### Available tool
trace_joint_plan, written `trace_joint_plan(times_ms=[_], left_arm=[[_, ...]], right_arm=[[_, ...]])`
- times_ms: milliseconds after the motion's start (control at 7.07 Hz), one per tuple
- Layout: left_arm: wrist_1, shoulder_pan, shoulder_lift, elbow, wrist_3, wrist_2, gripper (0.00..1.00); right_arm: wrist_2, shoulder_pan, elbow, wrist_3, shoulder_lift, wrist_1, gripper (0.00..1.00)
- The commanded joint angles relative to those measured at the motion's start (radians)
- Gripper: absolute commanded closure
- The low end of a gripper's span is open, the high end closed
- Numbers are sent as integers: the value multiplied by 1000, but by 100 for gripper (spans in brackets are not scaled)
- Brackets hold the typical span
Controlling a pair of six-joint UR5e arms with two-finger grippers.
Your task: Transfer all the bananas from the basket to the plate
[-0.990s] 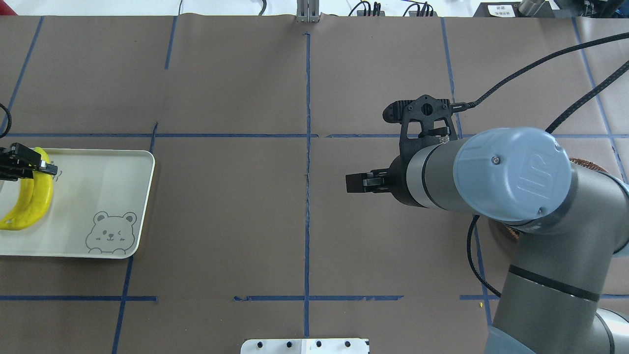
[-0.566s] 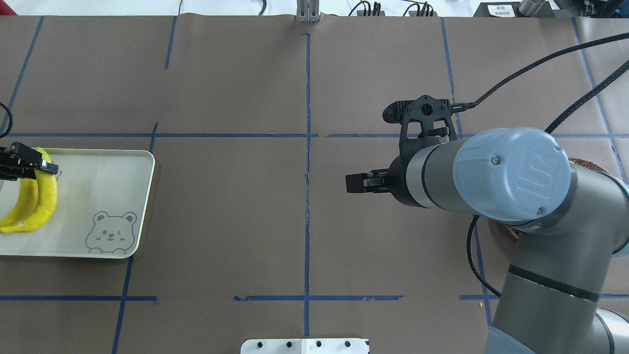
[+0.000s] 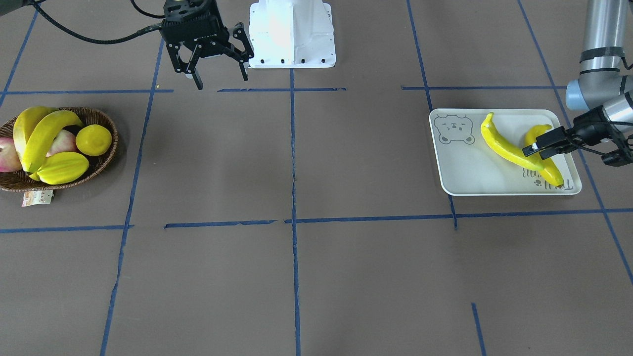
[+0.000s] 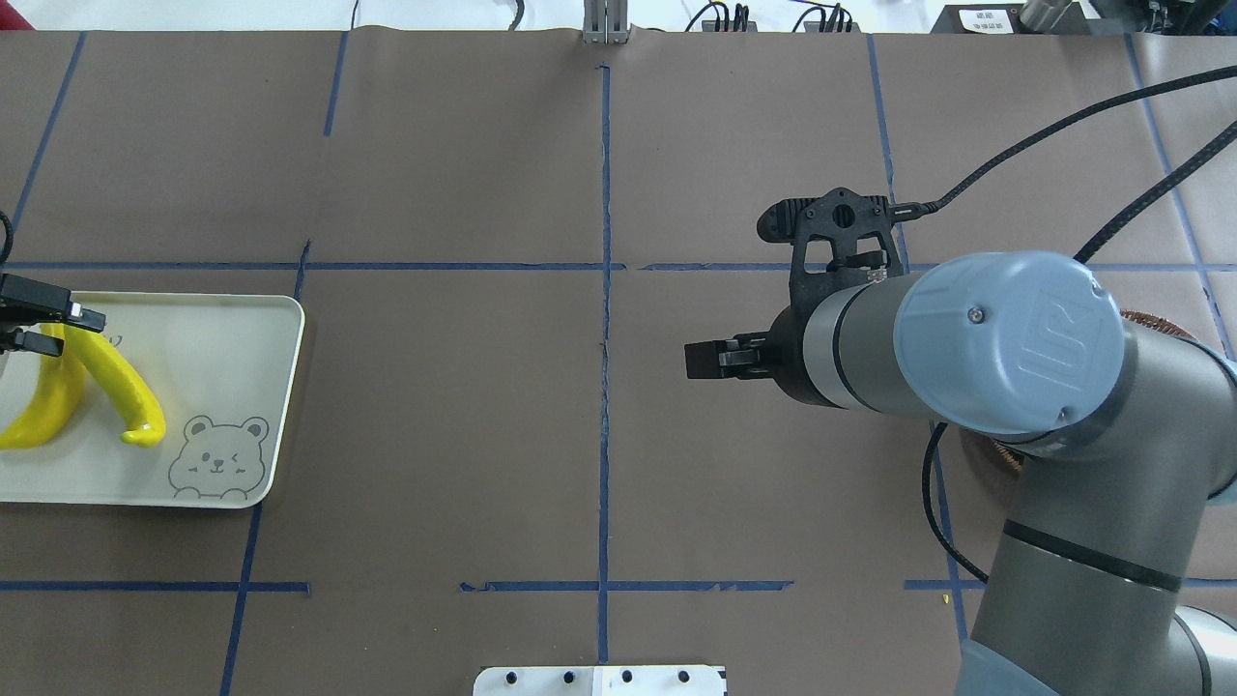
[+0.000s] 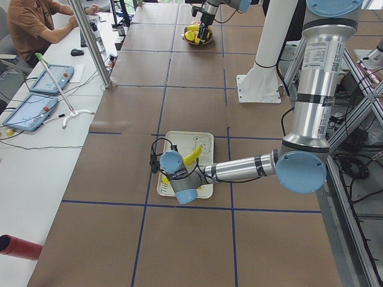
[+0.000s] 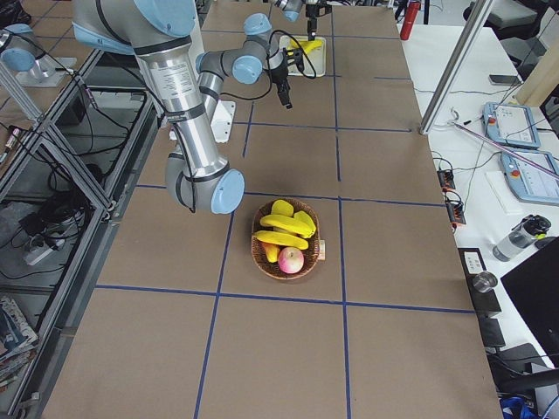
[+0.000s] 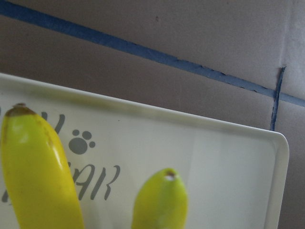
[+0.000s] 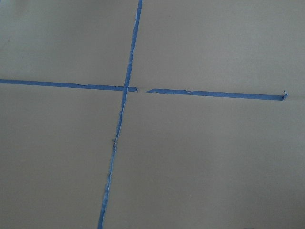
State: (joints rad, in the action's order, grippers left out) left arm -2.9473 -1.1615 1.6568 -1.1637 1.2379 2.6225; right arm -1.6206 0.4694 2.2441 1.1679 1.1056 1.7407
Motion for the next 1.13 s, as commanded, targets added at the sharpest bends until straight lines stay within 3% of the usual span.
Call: trace_joint_plan(times_ms=[0, 283, 424, 566, 707, 849, 990], left_arm=[[10, -67, 9, -4, 11, 75, 0], [25, -102, 85, -11, 82, 111, 1], [24, -102, 142, -20, 139, 68, 1], [28, -93, 153, -52, 147, -37, 1], [46, -74, 176, -86, 225, -103, 1], [59, -29, 196, -137, 344, -148, 1], [66, 27, 199, -175, 392, -215, 1]], right_arm=[[-22, 30, 0, -23, 35, -1, 0], [-91, 119, 6, -163, 139, -13, 0], [-113, 149, 3, -192, 220, -120, 0], [-174, 191, -1, -235, 338, -265, 0], [-247, 242, -3, -247, 414, -339, 0], [-318, 286, 5, -238, 471, -343, 0], [-329, 317, 11, -228, 544, -336, 0]])
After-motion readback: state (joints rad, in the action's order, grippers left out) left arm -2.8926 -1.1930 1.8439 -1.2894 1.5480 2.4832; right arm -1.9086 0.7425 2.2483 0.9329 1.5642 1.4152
